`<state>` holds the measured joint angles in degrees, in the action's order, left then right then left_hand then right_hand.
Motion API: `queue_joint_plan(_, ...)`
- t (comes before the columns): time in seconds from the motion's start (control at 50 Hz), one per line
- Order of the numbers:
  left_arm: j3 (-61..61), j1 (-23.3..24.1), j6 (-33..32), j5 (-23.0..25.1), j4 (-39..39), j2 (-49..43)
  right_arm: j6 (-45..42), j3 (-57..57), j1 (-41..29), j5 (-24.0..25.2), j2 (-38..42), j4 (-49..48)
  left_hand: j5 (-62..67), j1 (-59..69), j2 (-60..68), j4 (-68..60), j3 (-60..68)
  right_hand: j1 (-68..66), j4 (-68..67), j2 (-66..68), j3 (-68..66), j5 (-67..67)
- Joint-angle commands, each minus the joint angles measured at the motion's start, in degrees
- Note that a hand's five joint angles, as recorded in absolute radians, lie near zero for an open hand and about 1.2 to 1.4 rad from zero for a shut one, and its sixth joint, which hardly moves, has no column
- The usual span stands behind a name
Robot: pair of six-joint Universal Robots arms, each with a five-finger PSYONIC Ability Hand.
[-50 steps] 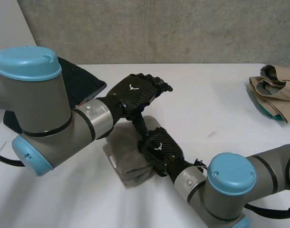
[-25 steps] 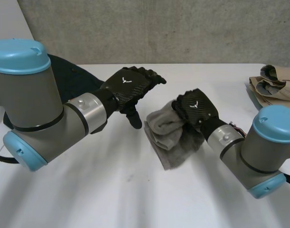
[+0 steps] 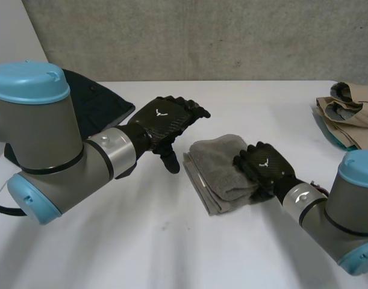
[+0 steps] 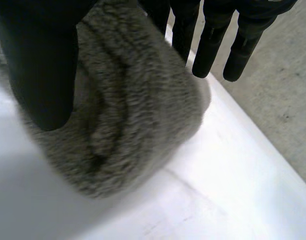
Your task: Fold the laundry.
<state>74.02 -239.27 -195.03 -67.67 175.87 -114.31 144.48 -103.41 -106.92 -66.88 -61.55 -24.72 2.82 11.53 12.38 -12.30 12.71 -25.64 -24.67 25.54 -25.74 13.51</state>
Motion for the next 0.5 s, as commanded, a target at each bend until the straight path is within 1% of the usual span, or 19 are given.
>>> queue_joint_plan(0.02,0.07,0.29,0.0,0.08,0.0,-0.22,0.1,-2.41,-0.13,0.25,-0.14,0.29,-0.25,1.04,0.19,-0.27,-0.14,2.26,1.29,-2.17,2.37,-0.14)
queue_joint_plan(0.14,0.16,0.38,0.0,0.08,0.0,-0.3,0.1,-2.94,-0.13,0.61,-0.06,0.2,-0.25,1.04,0.19,-0.27,-0.14,2.26,1.29,-2.17,2.37,-0.14)
queue_joint_plan(0.38,0.42,0.2,0.0,0.26,0.0,-0.3,-0.08,-0.92,-0.39,0.34,0.64,-1.47,-0.25,1.04,0.19,-0.27,-0.14,-5.3,-6.27,5.39,-5.2,7.42)
queue_joint_plan(0.5,0.42,0.29,0.0,0.26,0.0,-0.3,0.01,0.14,-0.74,0.34,2.05,-2.08,-0.25,1.04,0.19,-0.27,-0.14,-6.48,-7.45,6.57,-6.38,8.6)
